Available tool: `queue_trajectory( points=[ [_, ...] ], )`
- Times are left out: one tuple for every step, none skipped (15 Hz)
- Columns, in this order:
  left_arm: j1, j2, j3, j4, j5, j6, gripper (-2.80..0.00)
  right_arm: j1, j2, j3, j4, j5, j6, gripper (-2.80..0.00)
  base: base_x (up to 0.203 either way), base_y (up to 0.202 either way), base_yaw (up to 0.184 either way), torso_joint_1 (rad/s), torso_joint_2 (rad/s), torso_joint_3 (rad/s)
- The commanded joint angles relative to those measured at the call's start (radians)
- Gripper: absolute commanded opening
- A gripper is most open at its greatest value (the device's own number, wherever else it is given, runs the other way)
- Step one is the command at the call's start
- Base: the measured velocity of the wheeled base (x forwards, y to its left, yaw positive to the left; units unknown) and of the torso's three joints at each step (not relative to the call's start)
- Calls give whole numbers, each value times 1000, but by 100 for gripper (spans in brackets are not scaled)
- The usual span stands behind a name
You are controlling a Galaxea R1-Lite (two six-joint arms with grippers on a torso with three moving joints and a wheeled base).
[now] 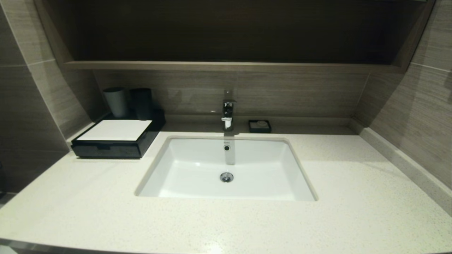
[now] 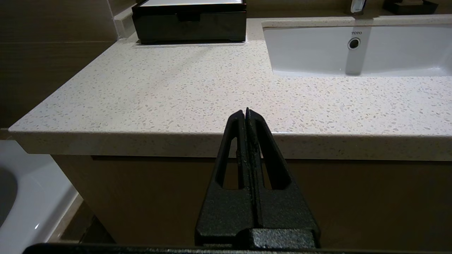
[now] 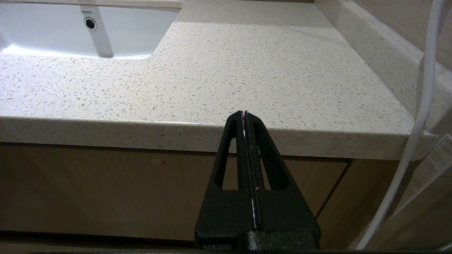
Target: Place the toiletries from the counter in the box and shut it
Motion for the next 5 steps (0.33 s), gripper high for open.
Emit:
queue_trajectory(
  points=[
    [0,1,20,0,0,0,-280,0,0,2,0,0,-1,-280,0,0,0,0,0,0],
    [1,1,20,0,0,0,-280,0,0,2,0,0,-1,-280,0,0,0,0,0,0],
    [0,1,20,0,0,0,-280,0,0,2,0,0,0,-280,0,0,0,0,0,0],
    [1,1,20,0,0,0,-280,0,0,2,0,0,0,-280,0,0,0,0,0,0],
    [0,1,20,0,0,0,-280,0,0,2,0,0,-1,-280,0,0,0,0,0,0]
  ],
)
